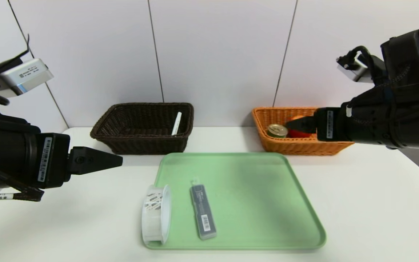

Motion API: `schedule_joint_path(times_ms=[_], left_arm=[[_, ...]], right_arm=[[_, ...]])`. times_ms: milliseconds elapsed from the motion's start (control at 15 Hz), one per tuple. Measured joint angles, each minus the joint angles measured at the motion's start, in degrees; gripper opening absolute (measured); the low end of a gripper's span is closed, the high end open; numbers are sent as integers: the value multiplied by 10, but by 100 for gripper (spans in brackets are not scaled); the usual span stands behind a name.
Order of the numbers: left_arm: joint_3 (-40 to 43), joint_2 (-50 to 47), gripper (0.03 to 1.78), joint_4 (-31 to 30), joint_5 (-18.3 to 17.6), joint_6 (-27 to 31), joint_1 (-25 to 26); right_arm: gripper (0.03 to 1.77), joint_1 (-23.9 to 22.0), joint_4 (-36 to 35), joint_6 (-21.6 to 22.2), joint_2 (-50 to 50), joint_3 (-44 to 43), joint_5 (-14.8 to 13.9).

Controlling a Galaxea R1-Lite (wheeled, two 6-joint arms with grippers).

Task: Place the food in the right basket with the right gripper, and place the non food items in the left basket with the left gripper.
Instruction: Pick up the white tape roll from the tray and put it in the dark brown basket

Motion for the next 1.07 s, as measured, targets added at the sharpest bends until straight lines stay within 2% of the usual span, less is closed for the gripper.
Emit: schedule_joint_path(times_ms=[200, 333, 533, 800, 1067], left_arm=[[2, 3, 169, 6, 10, 0, -1], [-2, 10, 169, 17, 32, 1, -3], [-1, 23, 169, 18, 42, 2, -15], [-3, 51, 169, 19, 51, -9, -29], [-53, 93, 169, 54, 85, -75, -76]], right_arm=[[169, -8, 21, -15, -11, 35, -10], [169, -19, 69, -41, -27, 42, -32], [169, -62, 135, -65, -74, 63, -42], [169, -133, 139, -63, -139, 101, -38], [169, -163, 137, -60, -160, 135, -39]])
